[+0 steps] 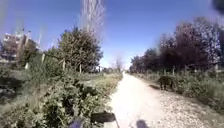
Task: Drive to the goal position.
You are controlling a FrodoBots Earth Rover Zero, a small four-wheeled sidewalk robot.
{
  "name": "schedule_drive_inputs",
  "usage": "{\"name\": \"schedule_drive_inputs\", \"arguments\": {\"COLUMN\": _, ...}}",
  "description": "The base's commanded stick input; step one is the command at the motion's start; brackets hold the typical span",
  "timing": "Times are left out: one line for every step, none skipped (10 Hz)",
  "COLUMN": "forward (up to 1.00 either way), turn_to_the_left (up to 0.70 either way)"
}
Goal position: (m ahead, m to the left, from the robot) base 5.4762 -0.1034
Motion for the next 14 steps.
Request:
{"name": "schedule_drive_inputs", "arguments": {"forward": 0.5, "turn_to_the_left": 0.0}}
{"name": "schedule_drive_inputs", "arguments": {"forward": 0.5, "turn_to_the_left": 0.0}}
{"name": "schedule_drive_inputs", "arguments": {"forward": 0.5, "turn_to_the_left": 0.0}}
{"name": "schedule_drive_inputs", "arguments": {"forward": 0.5, "turn_to_the_left": 0.0}}
{"name": "schedule_drive_inputs", "arguments": {"forward": 0.5, "turn_to_the_left": 0.0}}
{"name": "schedule_drive_inputs", "arguments": {"forward": 0.5, "turn_to_the_left": 0.0}}
{"name": "schedule_drive_inputs", "arguments": {"forward": 0.5, "turn_to_the_left": -0.17}}
{"name": "schedule_drive_inputs", "arguments": {"forward": 0.5, "turn_to_the_left": -0.42}}
{"name": "schedule_drive_inputs", "arguments": {"forward": 0.5, "turn_to_the_left": -0.25}}
{"name": "schedule_drive_inputs", "arguments": {"forward": 0.5, "turn_to_the_left": 0.0}}
{"name": "schedule_drive_inputs", "arguments": {"forward": 0.5, "turn_to_the_left": 0.0}}
{"name": "schedule_drive_inputs", "arguments": {"forward": 0.5, "turn_to_the_left": 0.0}}
{"name": "schedule_drive_inputs", "arguments": {"forward": 0.5, "turn_to_the_left": 0.0}}
{"name": "schedule_drive_inputs", "arguments": {"forward": 0.5, "turn_to_the_left": 0.0}}
